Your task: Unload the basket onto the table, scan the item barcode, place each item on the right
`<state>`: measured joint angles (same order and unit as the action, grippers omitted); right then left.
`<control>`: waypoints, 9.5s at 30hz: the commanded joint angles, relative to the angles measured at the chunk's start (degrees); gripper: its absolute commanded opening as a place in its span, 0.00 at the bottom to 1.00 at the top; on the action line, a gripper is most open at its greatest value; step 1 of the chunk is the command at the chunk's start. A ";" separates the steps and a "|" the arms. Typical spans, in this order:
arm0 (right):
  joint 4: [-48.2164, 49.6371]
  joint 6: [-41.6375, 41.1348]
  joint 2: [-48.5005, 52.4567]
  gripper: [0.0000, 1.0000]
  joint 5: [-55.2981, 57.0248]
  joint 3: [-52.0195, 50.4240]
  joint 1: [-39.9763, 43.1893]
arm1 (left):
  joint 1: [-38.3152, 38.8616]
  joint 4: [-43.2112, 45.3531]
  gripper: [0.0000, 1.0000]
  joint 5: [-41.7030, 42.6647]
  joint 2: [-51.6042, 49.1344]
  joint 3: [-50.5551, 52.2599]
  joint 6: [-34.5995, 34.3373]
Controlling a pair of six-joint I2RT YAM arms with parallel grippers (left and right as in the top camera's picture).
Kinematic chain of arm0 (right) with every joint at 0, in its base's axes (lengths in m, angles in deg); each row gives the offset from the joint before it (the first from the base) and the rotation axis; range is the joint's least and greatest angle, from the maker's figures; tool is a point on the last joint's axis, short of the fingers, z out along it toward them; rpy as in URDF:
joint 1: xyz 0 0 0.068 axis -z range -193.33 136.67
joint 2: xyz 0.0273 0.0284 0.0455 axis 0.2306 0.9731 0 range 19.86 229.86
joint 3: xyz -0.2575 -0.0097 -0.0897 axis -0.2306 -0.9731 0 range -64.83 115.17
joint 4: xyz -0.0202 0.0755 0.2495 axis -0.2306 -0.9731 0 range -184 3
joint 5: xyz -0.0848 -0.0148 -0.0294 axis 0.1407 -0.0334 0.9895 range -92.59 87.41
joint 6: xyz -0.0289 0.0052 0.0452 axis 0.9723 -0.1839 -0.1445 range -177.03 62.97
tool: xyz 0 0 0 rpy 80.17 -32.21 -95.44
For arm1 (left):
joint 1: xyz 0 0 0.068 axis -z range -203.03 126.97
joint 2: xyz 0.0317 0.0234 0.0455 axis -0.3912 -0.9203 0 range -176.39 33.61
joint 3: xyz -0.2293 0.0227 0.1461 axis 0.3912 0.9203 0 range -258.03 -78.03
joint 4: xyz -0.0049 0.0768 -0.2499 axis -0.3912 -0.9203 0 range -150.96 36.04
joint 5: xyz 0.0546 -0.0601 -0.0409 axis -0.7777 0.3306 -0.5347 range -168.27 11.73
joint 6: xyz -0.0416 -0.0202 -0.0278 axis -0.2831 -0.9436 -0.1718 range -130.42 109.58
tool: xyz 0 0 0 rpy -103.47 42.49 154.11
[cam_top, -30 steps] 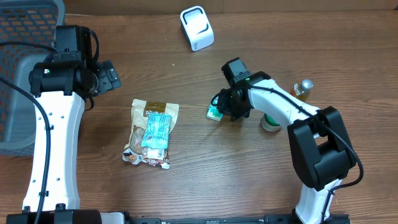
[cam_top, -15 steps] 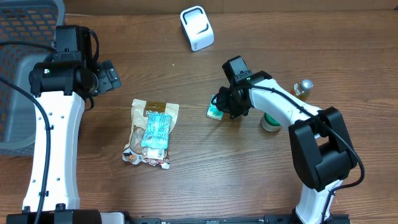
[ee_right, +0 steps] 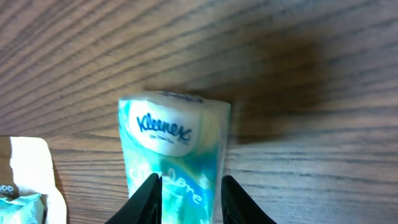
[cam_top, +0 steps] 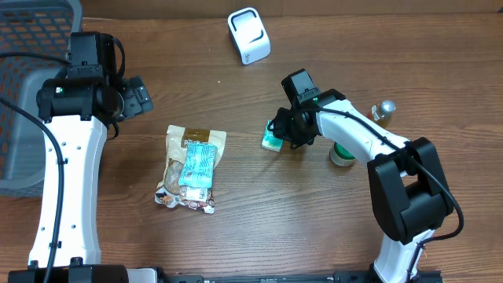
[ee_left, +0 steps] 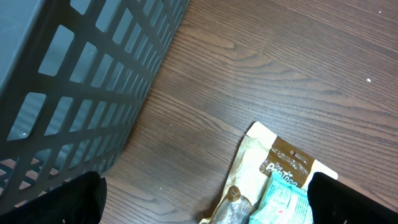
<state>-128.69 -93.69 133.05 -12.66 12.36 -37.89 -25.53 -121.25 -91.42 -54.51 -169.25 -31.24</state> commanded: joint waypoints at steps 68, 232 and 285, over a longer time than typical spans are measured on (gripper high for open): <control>1.18 33.57 -13.11 0.04 -57.64 -8.92 11.10 | -0.11 0.20 1.00 -0.76 0.28 -0.52 0.70; -26.12 4.37 -10.60 0.37 11.30 18.60 -1.46 | -0.11 0.20 1.00 -0.76 0.28 -0.52 0.70; 13.51 -20.74 0.68 0.30 11.30 -10.56 -0.13 | -0.11 0.20 1.00 -0.76 0.28 -0.52 0.70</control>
<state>-115.07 -114.04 130.58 -1.14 2.24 -38.08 -25.53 -121.27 -91.42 -54.53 -169.25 -31.24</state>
